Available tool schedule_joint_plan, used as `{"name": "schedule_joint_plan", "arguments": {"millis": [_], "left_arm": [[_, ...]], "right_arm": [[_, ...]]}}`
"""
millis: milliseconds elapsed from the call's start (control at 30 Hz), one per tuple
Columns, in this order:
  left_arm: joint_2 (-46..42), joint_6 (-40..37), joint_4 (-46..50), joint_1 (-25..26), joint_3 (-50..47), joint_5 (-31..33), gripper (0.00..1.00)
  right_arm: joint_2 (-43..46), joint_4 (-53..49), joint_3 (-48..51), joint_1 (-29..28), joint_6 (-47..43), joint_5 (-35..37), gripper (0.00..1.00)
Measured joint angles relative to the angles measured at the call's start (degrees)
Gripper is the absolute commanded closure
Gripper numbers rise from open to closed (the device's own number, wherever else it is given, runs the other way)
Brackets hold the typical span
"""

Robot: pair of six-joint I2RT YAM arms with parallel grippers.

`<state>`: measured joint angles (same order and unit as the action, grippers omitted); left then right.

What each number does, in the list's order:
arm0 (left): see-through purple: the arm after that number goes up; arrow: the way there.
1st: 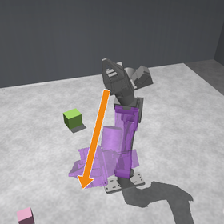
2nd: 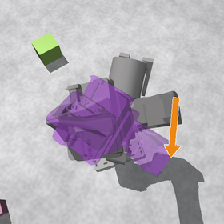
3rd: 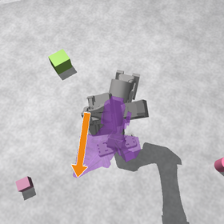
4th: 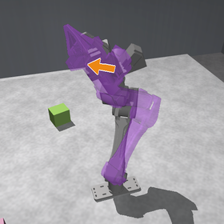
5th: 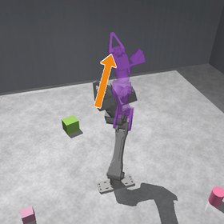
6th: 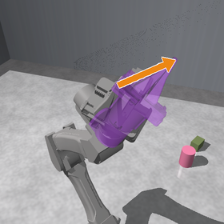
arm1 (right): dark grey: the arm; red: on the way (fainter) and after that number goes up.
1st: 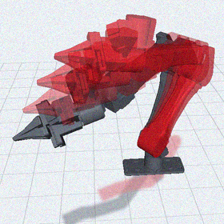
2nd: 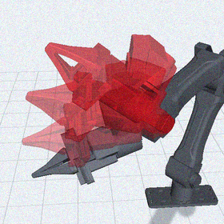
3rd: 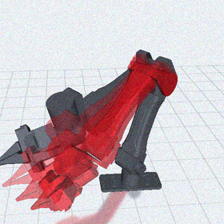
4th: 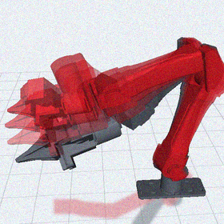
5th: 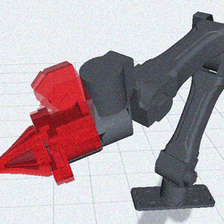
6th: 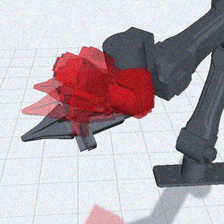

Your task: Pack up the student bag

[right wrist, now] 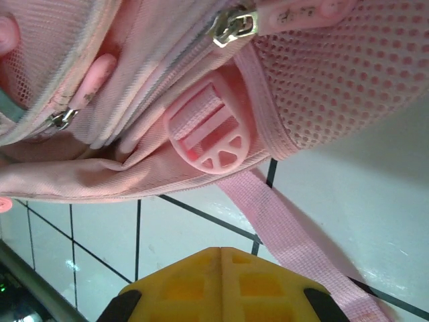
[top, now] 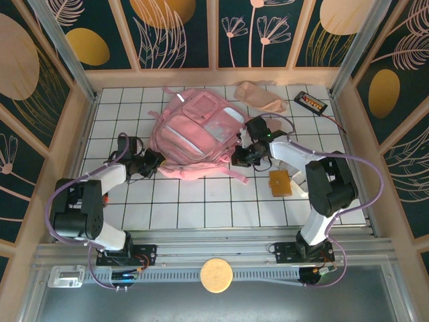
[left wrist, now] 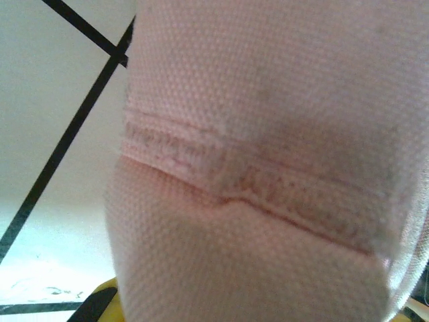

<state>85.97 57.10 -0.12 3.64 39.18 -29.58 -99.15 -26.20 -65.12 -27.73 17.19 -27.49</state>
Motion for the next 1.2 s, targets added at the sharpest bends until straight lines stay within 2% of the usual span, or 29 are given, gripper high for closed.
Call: {"name": "schedule_joint_plan", "arguments": {"millis": [100, 133, 167, 200, 233, 300, 500, 967, 1067, 1200], "left_arm": [[-0.7, 0.22, -0.02, 0.0, 0.0, -0.22, 1.0], [-0.83, 0.44, -0.07, 0.0, -0.02, -0.28, 1.0], [-0.92, 0.68, -0.11, 0.0, -0.11, -0.42, 1.0], [-1.09, 1.05, -0.22, 0.0, -0.26, -0.44, 1.0], [-1.42, 1.36, -0.33, 0.0, -0.5, -0.48, 1.0], [-2.12, 1.97, -0.35, 0.0, -0.94, -0.59, 1.0], [-3.23, 3.61, -1.16, 0.0, -1.73, -1.09, 1.0], [-4.0, 4.9, -1.84, 0.61, -2.19, 0.04, 1.0], [-4.33, 5.11, -2.16, 0.74, -2.47, 0.26, 1.0], [-4.72, 5.44, -2.54, 0.87, -2.78, 0.33, 1.0]], "right_arm": [[-0.04, 0.02, -0.81, -2.89, -0.37, -1.55, 1.0], [-0.2, 0.15, -1.55, -4.44, -0.35, -2.6, 0.87], [-0.39, 0.42, -2.36, -5.86, 0.0, -3.65, 0.66], [-0.59, 0.92, -3.15, -7.23, 0.07, -4.63, 0.56], [-0.81, 1.53, -3.93, -8.72, 0.31, -5.46, 0.49], [-1.6, 2.56, -5.88, -11.63, 1.14, -6.27, 0.44], [-6.16, 7.04, -10.27, -18.16, 3.72, -6.73, 0.43], [-14.29, 5.46, -17.97, -22.32, 7.26, 3.39, 0.44], [-15.13, 3.41, -19.78, -23.15, 7.39, 5.99, 0.49], [-15.8, 1.88, -21.14, -24.22, 7.96, 9.68, 0.7]]}}
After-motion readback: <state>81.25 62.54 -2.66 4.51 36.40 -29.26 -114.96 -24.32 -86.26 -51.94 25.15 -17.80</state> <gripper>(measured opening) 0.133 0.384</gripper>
